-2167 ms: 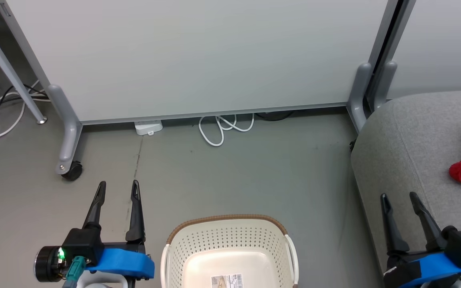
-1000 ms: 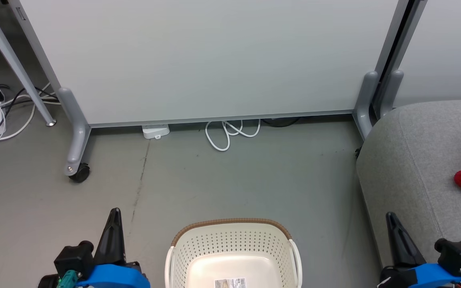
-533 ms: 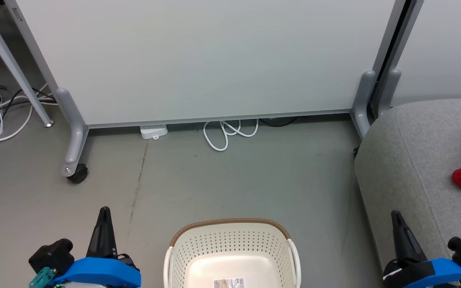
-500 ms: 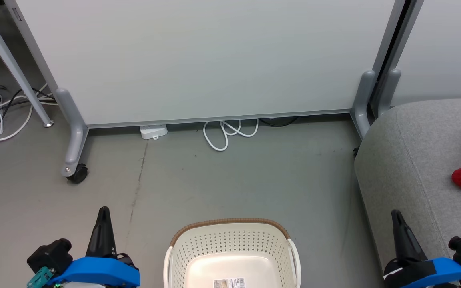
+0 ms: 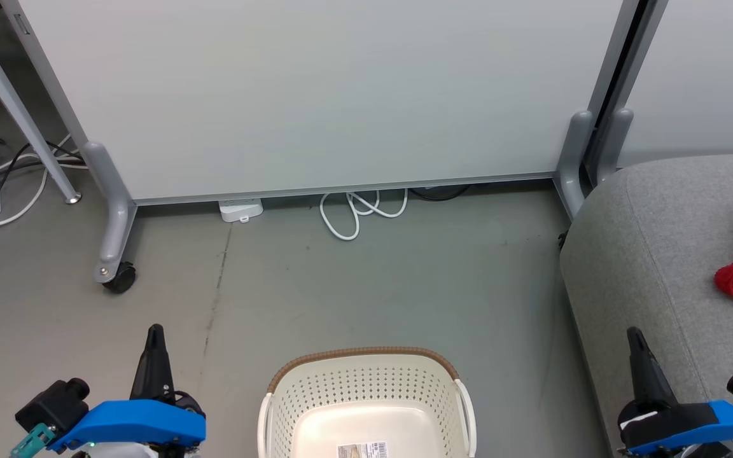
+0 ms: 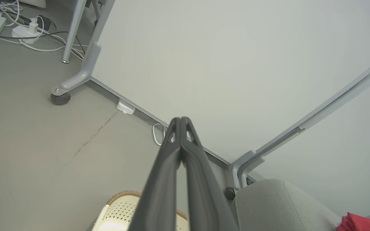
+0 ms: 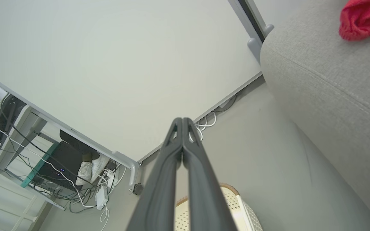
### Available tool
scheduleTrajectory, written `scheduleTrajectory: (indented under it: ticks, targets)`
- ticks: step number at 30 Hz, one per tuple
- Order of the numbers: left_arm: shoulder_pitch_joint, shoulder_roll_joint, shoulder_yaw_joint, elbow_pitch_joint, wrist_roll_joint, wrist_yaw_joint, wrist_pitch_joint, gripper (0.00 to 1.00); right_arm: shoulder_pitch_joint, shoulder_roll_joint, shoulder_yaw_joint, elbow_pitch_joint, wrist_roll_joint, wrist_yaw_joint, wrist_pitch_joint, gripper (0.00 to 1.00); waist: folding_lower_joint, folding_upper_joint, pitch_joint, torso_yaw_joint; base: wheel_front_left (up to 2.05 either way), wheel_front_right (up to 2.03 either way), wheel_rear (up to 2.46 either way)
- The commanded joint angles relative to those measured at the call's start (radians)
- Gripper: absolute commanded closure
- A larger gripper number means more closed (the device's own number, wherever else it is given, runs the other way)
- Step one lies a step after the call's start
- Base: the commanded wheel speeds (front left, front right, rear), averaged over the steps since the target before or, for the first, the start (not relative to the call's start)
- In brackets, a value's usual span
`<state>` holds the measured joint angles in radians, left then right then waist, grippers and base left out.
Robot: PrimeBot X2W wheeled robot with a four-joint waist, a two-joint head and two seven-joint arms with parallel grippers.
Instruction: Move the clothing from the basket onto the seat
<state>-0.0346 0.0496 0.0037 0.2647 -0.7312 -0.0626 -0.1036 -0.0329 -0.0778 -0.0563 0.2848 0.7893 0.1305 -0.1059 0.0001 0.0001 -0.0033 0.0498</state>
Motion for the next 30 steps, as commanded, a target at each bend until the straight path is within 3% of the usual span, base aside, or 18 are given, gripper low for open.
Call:
scheduleTrajectory:
  ticks: [1,30]
  targets:
    - [-0.031,0.001,0.010,-0.017,-0.036,-0.007,0.008,1.00,-0.030,-0.001,-0.005,-0.015,0.034,0.000,0.011,1.00,-0.0001,-0.0001,0.000,-0.001,0.00,0.00,0.00]
    - [-0.053,0.001,0.052,-0.032,-0.380,-0.020,0.094,1.00,-0.058,0.011,-0.028,-0.023,0.356,0.000,0.097,1.00,-0.0001,-0.0001,0.001,-0.016,0.00,0.00,0.00]
